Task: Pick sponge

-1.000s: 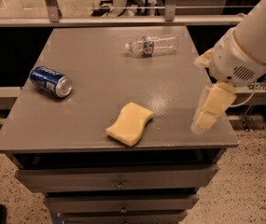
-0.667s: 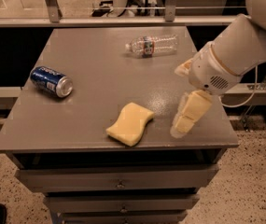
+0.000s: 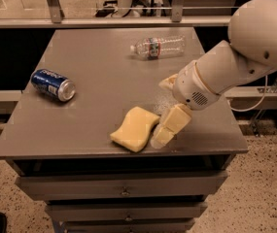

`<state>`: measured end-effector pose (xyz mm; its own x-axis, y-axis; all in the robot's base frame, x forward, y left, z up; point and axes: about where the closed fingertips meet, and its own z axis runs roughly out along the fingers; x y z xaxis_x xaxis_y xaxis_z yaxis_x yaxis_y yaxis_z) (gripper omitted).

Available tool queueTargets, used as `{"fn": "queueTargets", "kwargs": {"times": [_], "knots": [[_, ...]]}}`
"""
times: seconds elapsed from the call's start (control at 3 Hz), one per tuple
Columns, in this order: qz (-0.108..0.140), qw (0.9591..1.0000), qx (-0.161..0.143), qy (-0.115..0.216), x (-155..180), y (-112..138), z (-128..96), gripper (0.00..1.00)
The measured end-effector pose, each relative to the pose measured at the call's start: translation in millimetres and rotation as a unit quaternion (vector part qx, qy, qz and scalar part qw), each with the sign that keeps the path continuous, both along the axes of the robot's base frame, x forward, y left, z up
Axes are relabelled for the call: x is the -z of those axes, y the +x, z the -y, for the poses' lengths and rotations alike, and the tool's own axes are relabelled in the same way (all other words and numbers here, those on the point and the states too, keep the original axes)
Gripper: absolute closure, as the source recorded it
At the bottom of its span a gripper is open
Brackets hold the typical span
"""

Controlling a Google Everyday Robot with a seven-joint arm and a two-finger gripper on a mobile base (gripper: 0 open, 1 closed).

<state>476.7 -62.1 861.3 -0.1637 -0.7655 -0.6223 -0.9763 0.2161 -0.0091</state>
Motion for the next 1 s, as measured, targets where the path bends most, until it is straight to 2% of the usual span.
{"fn": "queueTargets", "kwargs": {"times": [0.33, 1.0], "knots": [[-0.006, 0.9997, -0.003, 0.023, 9.5, 0.9, -14.8, 0.17], [-0.011, 0.9990, -0.003, 0.043, 20.9, -0.3, -24.7, 0.64]]}}
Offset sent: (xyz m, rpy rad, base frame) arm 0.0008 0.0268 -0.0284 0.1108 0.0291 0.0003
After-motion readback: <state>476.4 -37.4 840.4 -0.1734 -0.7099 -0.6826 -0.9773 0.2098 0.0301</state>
